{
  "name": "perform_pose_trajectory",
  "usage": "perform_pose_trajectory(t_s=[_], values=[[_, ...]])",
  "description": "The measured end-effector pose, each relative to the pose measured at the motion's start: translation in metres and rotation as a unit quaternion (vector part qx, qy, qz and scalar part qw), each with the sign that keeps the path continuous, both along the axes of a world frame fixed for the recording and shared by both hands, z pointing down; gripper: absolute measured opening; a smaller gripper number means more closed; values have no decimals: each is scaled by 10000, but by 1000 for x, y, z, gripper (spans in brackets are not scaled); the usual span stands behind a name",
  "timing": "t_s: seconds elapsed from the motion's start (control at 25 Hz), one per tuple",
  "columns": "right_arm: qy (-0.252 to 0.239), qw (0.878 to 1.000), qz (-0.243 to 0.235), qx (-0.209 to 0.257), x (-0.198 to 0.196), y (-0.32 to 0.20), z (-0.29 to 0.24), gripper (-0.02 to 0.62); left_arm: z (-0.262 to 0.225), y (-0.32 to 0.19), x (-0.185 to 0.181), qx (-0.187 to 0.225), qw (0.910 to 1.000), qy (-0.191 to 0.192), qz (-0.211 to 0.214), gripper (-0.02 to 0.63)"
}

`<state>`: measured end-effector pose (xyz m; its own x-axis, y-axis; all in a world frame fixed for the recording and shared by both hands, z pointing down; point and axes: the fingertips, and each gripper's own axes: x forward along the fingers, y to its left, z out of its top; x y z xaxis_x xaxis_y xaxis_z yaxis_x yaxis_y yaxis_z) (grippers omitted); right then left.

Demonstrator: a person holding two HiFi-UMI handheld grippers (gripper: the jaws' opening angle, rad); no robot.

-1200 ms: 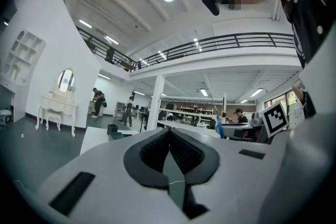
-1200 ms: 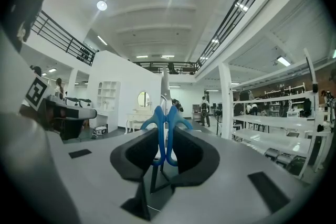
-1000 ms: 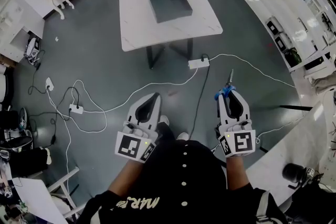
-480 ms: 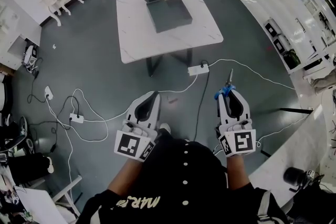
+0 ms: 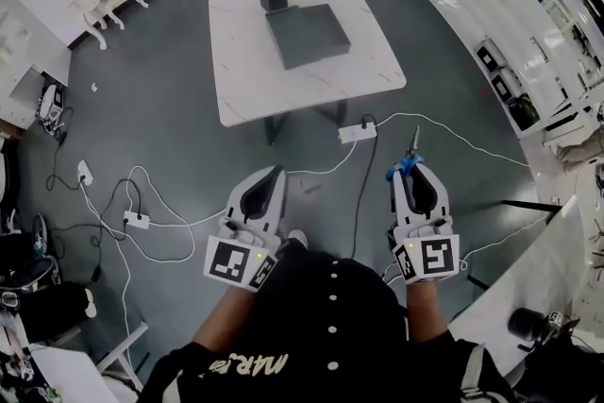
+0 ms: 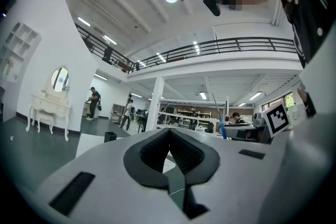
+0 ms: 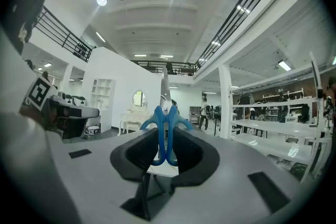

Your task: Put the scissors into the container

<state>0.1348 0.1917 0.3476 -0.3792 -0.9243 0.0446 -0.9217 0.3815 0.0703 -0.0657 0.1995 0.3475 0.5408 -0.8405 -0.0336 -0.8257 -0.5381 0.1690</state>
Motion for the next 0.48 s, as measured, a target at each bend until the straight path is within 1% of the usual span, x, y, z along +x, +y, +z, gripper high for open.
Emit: perform_pose_trajectory(t_s=[0.48], values=[[-17,9999,126,-25,-28,-37,1,100,2,-40,-25,-58,9999,-24,156,26]])
